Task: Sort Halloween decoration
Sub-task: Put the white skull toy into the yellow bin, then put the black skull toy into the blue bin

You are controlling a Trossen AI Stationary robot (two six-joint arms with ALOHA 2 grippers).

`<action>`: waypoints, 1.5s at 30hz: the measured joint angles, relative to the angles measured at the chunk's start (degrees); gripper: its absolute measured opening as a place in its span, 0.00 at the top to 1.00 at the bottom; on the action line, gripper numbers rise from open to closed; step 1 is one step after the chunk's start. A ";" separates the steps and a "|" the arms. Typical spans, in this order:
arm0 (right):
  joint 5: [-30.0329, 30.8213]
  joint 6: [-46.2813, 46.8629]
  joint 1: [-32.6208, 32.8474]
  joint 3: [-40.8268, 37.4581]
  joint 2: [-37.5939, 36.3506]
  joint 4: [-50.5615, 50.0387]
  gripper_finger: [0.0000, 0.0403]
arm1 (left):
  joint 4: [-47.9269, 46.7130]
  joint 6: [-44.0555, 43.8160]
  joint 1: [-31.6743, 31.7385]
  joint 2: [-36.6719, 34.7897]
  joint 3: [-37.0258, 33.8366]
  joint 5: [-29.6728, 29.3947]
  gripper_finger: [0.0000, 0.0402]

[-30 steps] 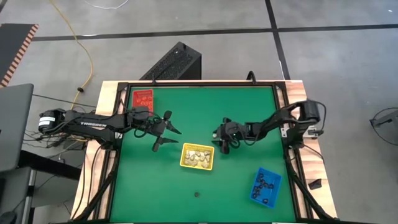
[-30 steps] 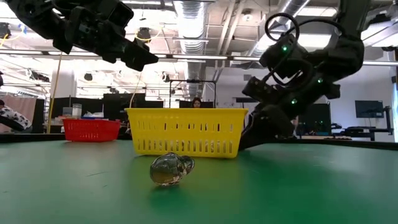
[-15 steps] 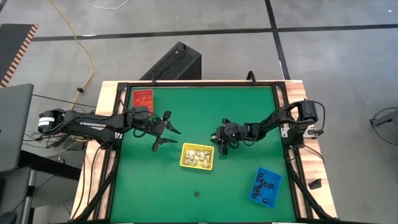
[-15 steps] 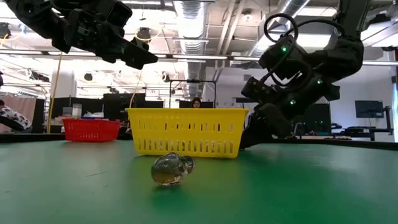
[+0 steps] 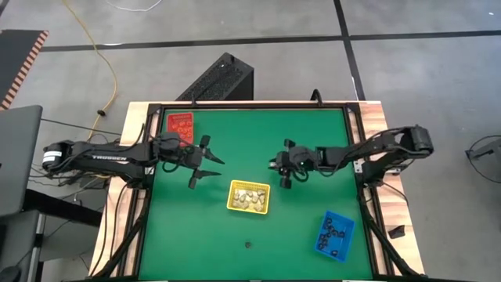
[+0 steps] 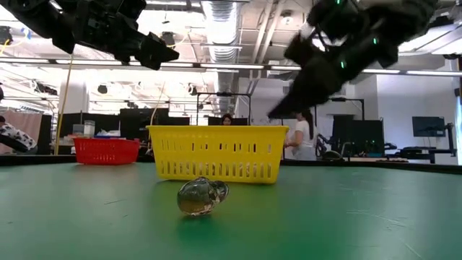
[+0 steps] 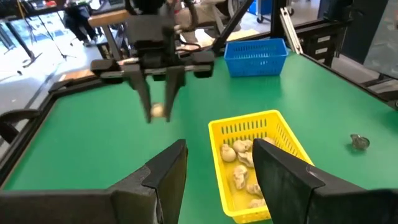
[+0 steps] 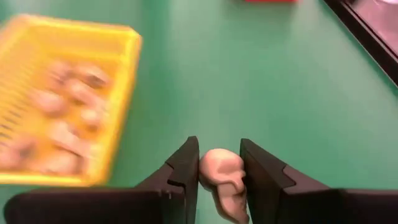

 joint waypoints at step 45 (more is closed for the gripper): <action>41.19 18.01 37.85 33.25 12.64 -25.69 0.19 | 37.40 -8.52 -41.68 62.62 20.78 -21.46 0.57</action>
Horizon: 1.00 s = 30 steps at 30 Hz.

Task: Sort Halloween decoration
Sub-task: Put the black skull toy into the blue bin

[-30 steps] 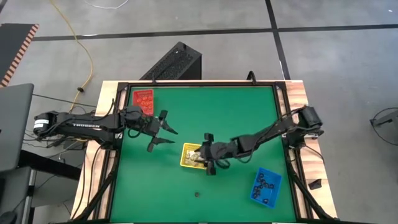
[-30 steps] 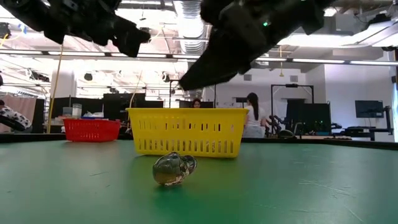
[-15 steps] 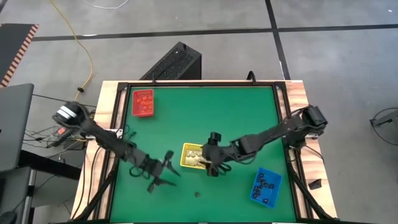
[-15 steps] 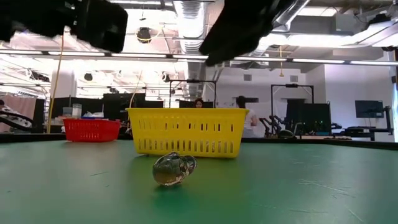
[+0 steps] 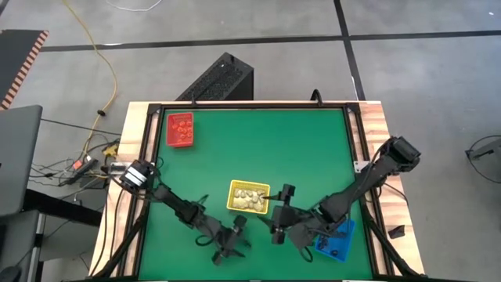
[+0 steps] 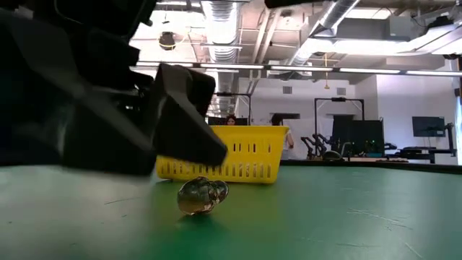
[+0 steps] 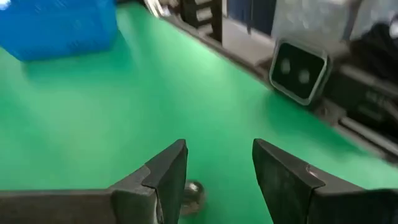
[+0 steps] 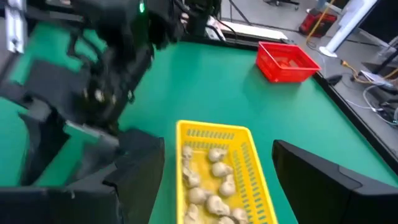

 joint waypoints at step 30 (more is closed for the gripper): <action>-0.78 0.00 1.03 0.00 -0.13 4.76 0.19 | -14.72 -1.62 1.88 1.50 4.77 -2.46 0.61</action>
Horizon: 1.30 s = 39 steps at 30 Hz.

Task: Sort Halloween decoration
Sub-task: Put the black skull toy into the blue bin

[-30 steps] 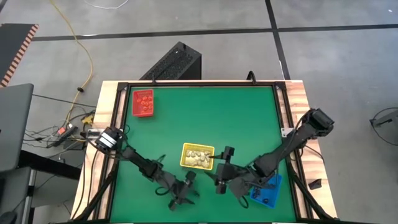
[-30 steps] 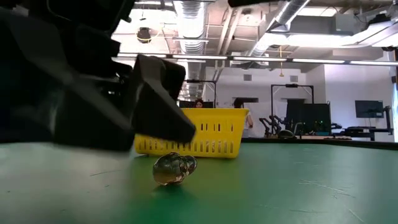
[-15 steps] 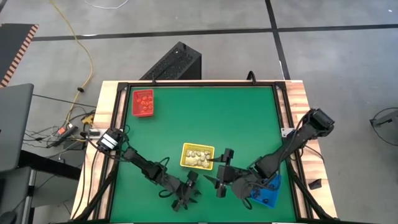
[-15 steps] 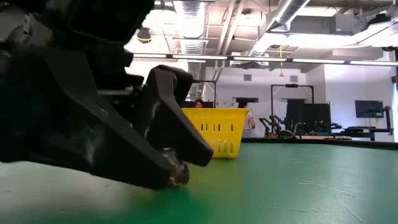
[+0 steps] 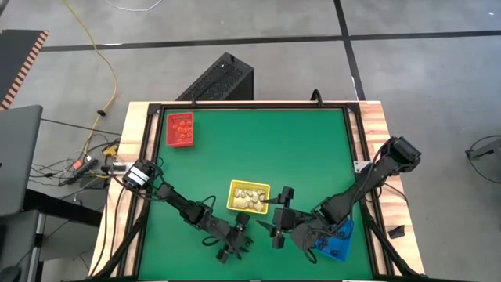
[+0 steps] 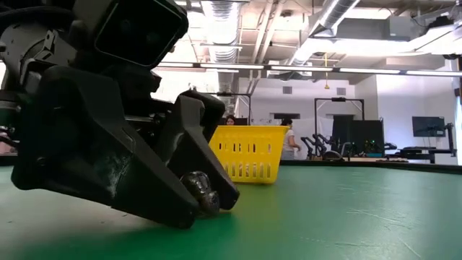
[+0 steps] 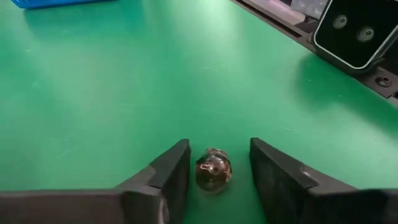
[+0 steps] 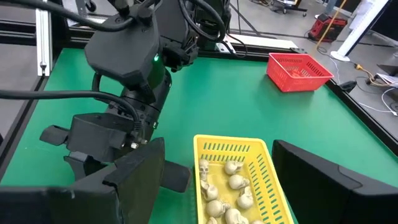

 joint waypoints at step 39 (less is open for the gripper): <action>1.97 -27.30 11.35 35.53 -0.24 -8.75 0.19 | -19.40 9.01 11.39 35.86 77.75 4.94 0.88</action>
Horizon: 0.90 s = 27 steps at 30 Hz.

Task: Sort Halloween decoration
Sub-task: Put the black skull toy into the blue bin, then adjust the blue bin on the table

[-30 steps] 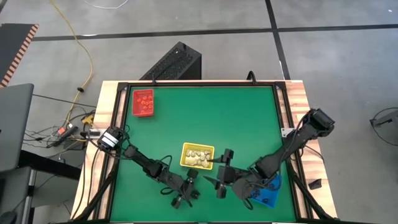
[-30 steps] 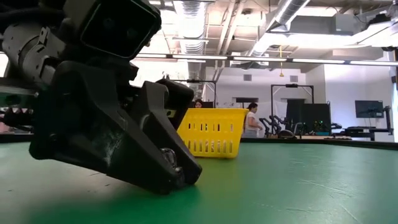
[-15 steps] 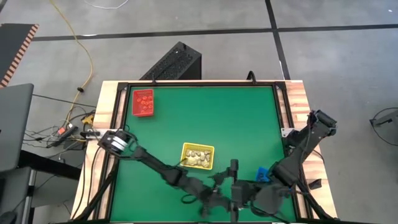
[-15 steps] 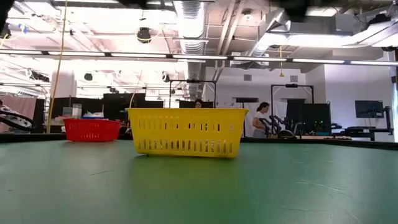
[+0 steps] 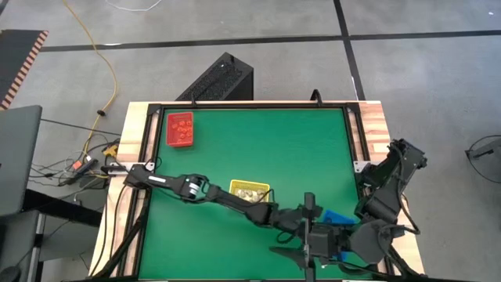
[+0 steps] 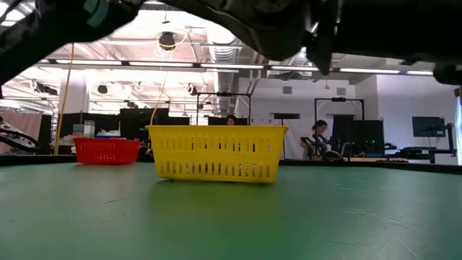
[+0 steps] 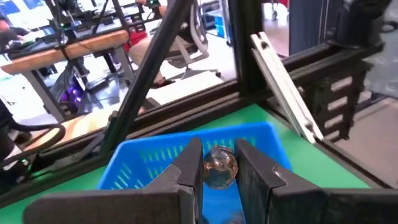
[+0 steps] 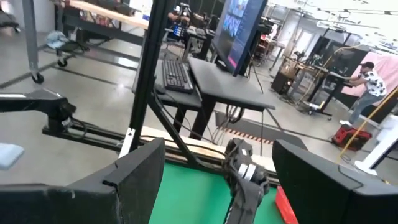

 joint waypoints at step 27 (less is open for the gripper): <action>4.40 3.08 -3.88 0.05 -0.70 -5.98 0.19 | -30.08 6.33 1.92 -8.93 4.64 -9.28 0.25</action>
